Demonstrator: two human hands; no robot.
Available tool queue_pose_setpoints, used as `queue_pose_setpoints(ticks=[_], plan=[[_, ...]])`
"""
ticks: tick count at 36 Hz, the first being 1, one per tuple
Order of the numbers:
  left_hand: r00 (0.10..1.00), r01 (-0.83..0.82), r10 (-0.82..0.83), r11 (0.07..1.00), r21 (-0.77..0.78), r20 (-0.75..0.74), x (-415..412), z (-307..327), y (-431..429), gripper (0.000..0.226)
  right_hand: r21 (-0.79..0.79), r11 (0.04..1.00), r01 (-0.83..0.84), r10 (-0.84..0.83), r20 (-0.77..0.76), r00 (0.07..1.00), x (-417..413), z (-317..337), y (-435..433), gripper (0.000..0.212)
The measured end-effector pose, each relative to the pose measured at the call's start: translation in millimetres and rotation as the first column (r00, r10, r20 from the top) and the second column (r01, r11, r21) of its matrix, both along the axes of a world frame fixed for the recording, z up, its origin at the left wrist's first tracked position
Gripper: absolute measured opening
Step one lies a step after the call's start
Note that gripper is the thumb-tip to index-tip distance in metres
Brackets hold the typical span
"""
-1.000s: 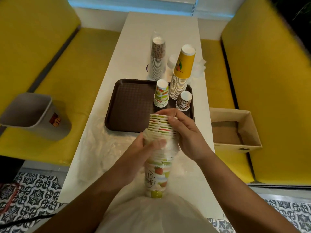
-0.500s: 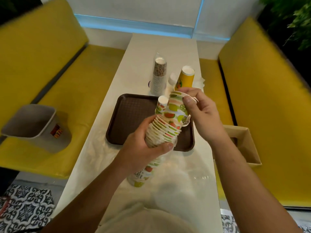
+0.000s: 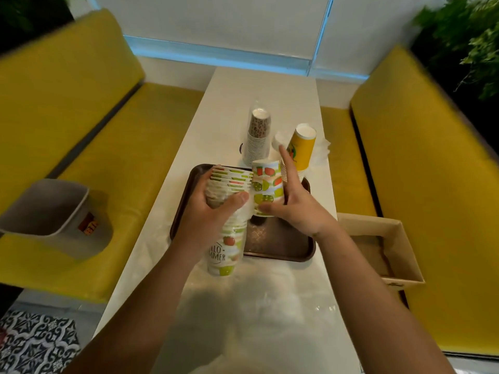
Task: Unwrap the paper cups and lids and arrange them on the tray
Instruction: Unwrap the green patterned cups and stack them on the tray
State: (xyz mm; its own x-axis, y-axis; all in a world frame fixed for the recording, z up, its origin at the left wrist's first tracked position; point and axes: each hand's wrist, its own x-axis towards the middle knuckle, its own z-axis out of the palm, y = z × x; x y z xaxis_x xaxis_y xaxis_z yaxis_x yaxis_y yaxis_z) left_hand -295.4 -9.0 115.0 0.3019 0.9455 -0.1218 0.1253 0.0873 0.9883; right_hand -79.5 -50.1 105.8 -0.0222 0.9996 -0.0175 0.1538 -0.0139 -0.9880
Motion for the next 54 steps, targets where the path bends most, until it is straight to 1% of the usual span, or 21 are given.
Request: queue_pose_setpoints(ticks=[2, 4, 7, 10, 15, 19, 22, 24, 26, 28, 30, 32, 34, 35, 36, 37, 39, 43, 45, 48, 54], plan=[[1.000, -0.023, 0.023, 1.000, -0.011, 0.000, -1.3, -1.2, 6.6, 0.070, 0.062, 0.989, 0.136, -0.138, 0.018, 0.990, -5.3, -6.6, 12.6, 0.122], [0.999, -0.043, 0.043, 0.999, -0.014, -0.011, -3.9, -3.7, 11.6, 0.070, 0.159, 0.946, 0.282, -0.299, 0.099, 0.949, -6.3, -13.9, 27.1, 0.115], [0.998, -0.059, 0.059, 0.998, -0.032, -0.011, -8.1, -9.2, 17.4, 0.072, 0.291, 0.847, 0.445, -0.511, 0.212, 0.833, -2.9, -29.8, 51.2, 0.097], [0.997, -0.081, 0.080, 0.995, -0.052, -0.010, -11.7, -14.1, 23.5, 0.073, 0.340, 0.779, 0.527, -0.618, 0.275, 0.736, -1.5, -48.0, 75.0, 0.083], [0.996, -0.084, 0.083, 0.995, -0.056, -0.022, -15.0, -20.0, 30.0, 0.074, 0.324, 0.773, 0.545, -0.633, 0.342, 0.694, -8.0, -76.0, 100.3, 0.070], [0.997, -0.058, 0.055, 0.997, -0.053, -0.061, -17.3, -24.2, 32.9, 0.078, 0.273, 0.806, 0.525, -0.587, 0.484, 0.649, -12.3, -94.6, 104.4, 0.064], [0.994, -0.044, 0.038, 0.998, -0.055, -0.104, -19.1, -26.5, 34.3, 0.084, 0.252, 0.830, 0.498, -0.544, 0.566, 0.620, -16.0, -109.6, 99.3, 0.051], [0.991, -0.033, 0.026, 0.998, -0.053, -0.132, -19.4, -27.5, 34.6, 0.080, 0.241, 0.839, 0.487, -0.520, 0.620, 0.588, -16.6, -114.0, 94.8, 0.045], [0.987, -0.017, 0.009, 0.999, -0.048, -0.158, -19.7, -28.5, 35.2, 0.072, 0.288, 0.823, 0.490, -0.542, 0.657, 0.524, -18.4, -111.3, 90.4, 0.037], [0.984, -0.006, -0.001, 0.999, -0.038, -0.181, -19.8, -28.7, 35.0, 0.072, 0.388, 0.783, 0.487, -0.611, 0.628, 0.482, -22.1, -100.7, 85.8, 0.029], [0.980, -0.002, -0.003, 1.000, -0.023, -0.199, -19.3, -28.0, 34.4, 0.079, 0.461, 0.744, 0.483, -0.668, 0.516, 0.536, -28.9, -79.5, 79.3, 0.025], [0.980, 0.009, -0.011, 1.000, -0.013, -0.198, -18.4, -26.2, 32.2, 0.082, 0.504, 0.755, 0.420, -0.628, 0.369, 0.686, -36.1, -53.0, 71.0, 0.022], [0.982, 0.036, -0.038, 0.999, -0.012, -0.183, -16.9, -24.8, 30.5, 0.080, 0.457, 0.845, 0.279, -0.429, 0.268, 0.863, -40.7, -27.6, 61.9, 0.019], [0.983, 0.051, -0.052, 0.999, -0.012, -0.174, -15.8, -23.3, 28.9, 0.077, 0.414, 0.891, 0.186, -0.305, 0.242, 0.921, -42.0, -16.1, 56.7, 0.019], [0.984, 0.063, -0.064, 0.998, -0.010, -0.167, -14.7, -22.2, 27.6, 0.073, 0.379, 0.920, 0.103, -0.203, 0.234, 0.951, -42.9, -7.1, 52.4, 0.018], [0.984, 0.072, -0.072, 0.997, -0.006, -0.162, -13.7, -21.0, 26.2, 0.069, 0.357, 0.933, 0.041, -0.135, 0.244, 0.960, -43.2, -1.3, 49.0, 0.016], [0.985, 0.082, -0.080, 0.997, 0.003, -0.155, -11.8, -17.5, 22.7, 0.065, 0.342, 0.940, -0.020, -0.078, 0.270, 0.960, -42.2, 4.8, 44.3, 0.016], [0.981, 0.100, -0.097, 0.995, 0.008, -0.165, -10.5, -12.9, 16.4, 0.070, 0.340, 0.940, -0.011, -0.077, 0.243, 0.967, -37.9, 10.0, 37.6, 0.017], [0.980, 0.106, -0.101, 0.994, 0.020, -0.171, -10.3, -10.0, 13.3, 0.071, 0.347, 0.937, 0.033, -0.106, 0.195, 0.975, -38.1, 10.6, 33.5, 0.016], [0.978, 0.123, -0.113, 0.991, 0.048, -0.178, -10.4, -5.2, 8.1, 0.064, 0.366, 0.921, 0.131, -0.182, 0.106, 0.978, -40.1, 8.7, 29.2, 0.021], [0.975, 0.140, -0.123, 0.987, 0.084, -0.183, -13.5, -1.9, -3.5, 0.068, 0.327, 0.859, 0.393, -0.398, -0.056, 0.916, -34.9, 9.8, 26.2, 0.026]])
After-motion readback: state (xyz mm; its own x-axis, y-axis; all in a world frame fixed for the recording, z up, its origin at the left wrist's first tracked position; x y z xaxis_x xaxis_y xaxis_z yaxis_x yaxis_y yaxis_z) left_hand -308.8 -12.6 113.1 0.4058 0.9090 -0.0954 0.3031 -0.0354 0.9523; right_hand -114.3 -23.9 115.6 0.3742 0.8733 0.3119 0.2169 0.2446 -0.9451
